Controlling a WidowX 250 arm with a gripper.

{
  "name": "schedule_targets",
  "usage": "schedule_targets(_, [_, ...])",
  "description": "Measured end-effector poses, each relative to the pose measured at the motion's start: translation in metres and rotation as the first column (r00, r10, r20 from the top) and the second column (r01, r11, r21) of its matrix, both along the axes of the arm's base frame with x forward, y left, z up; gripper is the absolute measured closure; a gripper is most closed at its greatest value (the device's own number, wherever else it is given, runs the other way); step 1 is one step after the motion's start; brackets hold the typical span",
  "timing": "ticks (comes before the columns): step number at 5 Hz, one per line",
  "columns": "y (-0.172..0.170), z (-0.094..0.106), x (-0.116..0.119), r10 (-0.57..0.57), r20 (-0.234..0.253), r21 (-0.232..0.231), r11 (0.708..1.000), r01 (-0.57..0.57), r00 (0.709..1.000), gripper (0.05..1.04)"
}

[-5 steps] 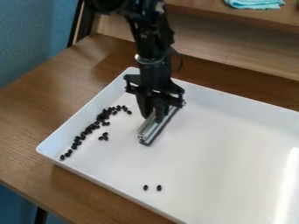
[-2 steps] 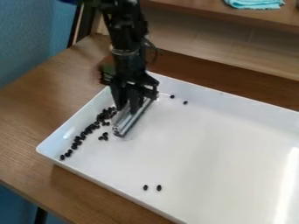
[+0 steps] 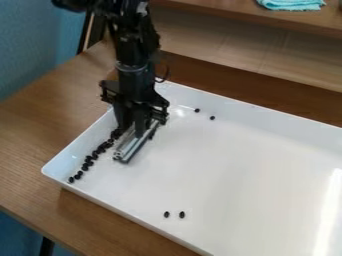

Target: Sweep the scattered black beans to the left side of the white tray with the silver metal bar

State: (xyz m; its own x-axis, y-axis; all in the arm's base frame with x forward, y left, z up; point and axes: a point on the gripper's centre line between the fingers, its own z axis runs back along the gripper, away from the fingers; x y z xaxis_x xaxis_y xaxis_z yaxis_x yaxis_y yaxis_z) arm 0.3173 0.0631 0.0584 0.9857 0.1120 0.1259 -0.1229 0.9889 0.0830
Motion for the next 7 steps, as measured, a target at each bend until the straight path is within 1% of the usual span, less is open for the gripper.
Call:
schedule_targets(1, [-0.005,0.013,-0.005,-0.004,0.035,-0.024,1.0,0.005,0.999,0.762])
schedule_targets(2, [-0.014,0.038,-0.007,-0.007,0.089,-0.043,0.999,0.011,0.996,0.762])
schedule_targets(3, [-0.035,0.046,0.001,-0.038,0.103,-0.081,0.996,0.046,0.994,0.762])
schedule_targets(4, [-0.061,0.043,0.021,-0.087,0.104,-0.108,0.989,0.098,0.991,0.762])
schedule_targets(5, [-0.081,0.034,0.031,-0.119,0.083,-0.098,0.987,0.127,0.989,0.763])
schedule_targets(6, [-0.09,0.024,0.038,-0.122,0.065,-0.089,0.988,0.127,0.99,0.762])
schedule_targets(7, [-0.094,0.009,0.042,-0.121,0.038,-0.082,0.989,0.124,0.992,0.763])
